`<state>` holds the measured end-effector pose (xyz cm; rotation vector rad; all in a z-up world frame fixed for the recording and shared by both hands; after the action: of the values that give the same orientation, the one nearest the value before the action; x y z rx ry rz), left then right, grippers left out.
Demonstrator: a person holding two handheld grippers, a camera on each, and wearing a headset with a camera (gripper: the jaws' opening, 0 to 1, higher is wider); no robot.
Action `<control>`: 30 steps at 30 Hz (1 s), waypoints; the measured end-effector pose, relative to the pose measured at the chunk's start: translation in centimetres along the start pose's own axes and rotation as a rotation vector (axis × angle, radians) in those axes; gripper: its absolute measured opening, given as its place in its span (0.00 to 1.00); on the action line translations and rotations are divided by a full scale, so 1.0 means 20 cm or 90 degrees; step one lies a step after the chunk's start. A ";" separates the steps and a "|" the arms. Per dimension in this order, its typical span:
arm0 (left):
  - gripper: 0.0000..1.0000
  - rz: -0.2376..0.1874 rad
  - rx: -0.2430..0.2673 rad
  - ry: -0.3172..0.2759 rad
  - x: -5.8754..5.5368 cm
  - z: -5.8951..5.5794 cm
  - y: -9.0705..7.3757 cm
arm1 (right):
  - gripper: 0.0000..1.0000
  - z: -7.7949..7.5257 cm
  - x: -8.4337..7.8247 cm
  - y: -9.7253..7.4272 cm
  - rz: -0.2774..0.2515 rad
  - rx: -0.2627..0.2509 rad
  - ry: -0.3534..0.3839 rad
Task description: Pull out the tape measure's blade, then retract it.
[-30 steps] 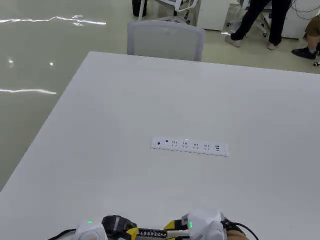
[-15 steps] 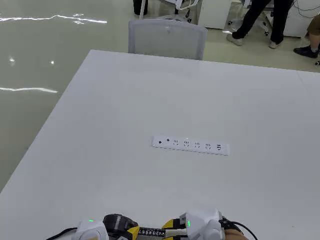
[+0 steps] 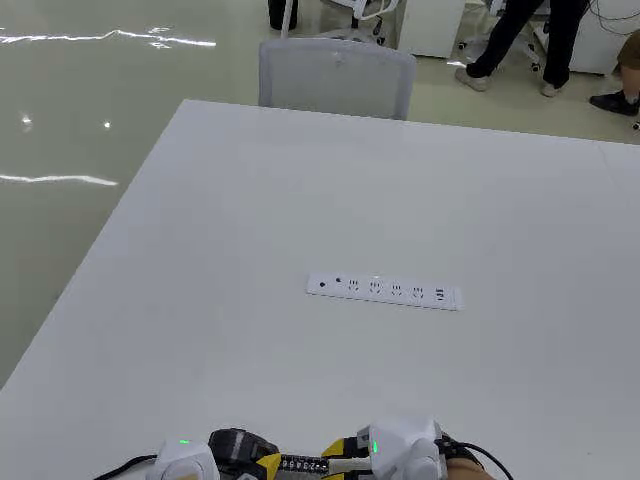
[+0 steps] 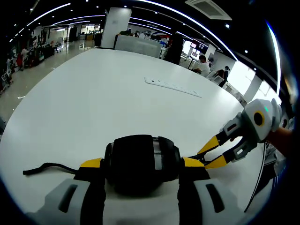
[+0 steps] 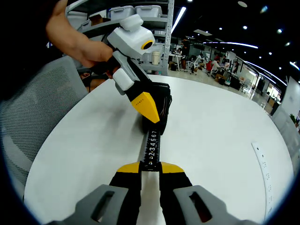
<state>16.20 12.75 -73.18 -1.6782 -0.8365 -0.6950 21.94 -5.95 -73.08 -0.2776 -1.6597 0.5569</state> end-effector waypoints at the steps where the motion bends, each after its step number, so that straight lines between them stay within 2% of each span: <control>1: 0.58 0.000 0.000 0.000 0.00 0.00 0.00 | 0.13 0.00 0.00 0.00 0.000 0.000 -0.001; 9: 0.58 0.001 -0.001 0.001 -0.01 0.00 0.00 | 0.13 0.00 0.01 0.02 -0.001 0.000 0.002; 15: 0.58 0.002 -0.003 0.001 0.02 -0.02 -0.01 | 0.13 0.00 0.01 0.03 -0.003 -0.001 0.002; 30: 0.58 0.005 -0.006 0.000 0.01 -0.01 -0.01 | 0.13 0.00 0.02 0.06 -0.005 -0.001 0.003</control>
<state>16.20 12.72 -72.87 -1.6899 -0.8280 -0.6947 21.69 -4.73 -73.26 -0.2736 -1.6561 0.5496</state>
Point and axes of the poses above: the centre of the closed fingertips' face, and the gripper's own axes: y roughly forward along the fingers, z roughly to its left, x roughly out of its top, the point moved 8 cm from there along -y, roughly backward along the fingers, and after that the axes turned 9 degrees about -z, right-handed, at the moved point
